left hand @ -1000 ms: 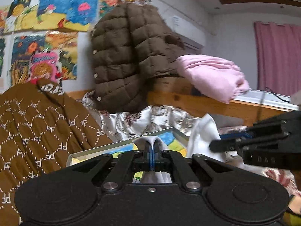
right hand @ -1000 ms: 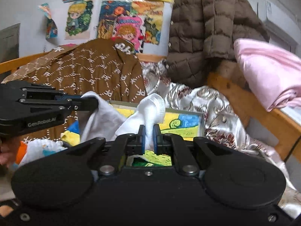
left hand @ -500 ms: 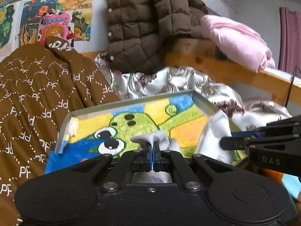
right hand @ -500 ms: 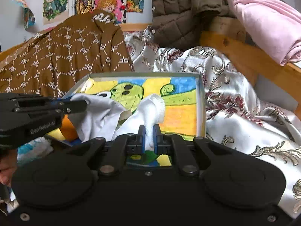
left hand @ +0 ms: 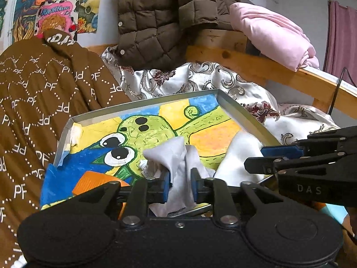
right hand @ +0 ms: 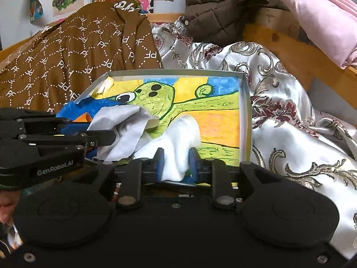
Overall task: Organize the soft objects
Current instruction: 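Carry the white sock to the frog tray and open the right gripper, then withdraw both tools from the tray back over the clothes pile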
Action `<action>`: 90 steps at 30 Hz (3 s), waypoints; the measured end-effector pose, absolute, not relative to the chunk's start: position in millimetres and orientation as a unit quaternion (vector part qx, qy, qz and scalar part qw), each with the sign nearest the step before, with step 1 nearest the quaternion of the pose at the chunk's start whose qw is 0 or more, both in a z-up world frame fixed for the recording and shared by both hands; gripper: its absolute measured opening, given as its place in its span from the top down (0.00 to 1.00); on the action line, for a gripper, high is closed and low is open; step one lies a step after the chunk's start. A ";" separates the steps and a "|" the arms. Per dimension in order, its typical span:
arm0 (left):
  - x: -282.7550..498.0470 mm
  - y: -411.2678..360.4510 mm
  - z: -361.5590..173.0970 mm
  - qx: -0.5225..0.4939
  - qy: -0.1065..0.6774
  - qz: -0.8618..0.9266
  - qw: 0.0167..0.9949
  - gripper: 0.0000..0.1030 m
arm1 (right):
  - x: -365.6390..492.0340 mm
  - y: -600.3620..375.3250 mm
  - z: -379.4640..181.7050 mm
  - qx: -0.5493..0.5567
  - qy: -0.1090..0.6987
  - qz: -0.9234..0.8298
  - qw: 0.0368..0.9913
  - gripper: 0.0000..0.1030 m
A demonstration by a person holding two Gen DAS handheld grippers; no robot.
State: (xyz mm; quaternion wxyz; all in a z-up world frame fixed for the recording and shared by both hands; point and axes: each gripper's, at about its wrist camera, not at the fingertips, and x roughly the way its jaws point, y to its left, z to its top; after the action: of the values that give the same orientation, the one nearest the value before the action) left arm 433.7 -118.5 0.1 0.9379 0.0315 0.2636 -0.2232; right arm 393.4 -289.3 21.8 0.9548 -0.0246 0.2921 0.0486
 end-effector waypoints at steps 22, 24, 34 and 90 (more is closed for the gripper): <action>354.1 -79.8 58.3 -0.012 0.180 -0.180 0.967 0.26 | 313.0 -306.5 94.4 -0.004 0.214 0.054 0.975 0.37; 341.5 -75.8 65.9 -0.016 0.170 -0.178 0.969 0.24 | 301.8 -306.4 103.2 -0.001 0.203 0.057 0.977 0.32; 277.1 -52.2 99.4 -0.012 0.132 -0.179 0.975 0.18 | 238.4 -291.4 149.8 -0.020 0.166 0.066 0.984 0.11; 0.3 2.6 44.0 -0.051 0.181 -0.031 0.982 0.01 | -49.8 -267.7 82.8 0.030 0.156 0.088 0.983 0.01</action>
State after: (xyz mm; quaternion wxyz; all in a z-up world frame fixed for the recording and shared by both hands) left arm 0.3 2.6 44.0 0.9817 -0.0509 0.1809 -0.0315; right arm -49.8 -267.7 82.8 0.9833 0.0302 0.1562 0.0884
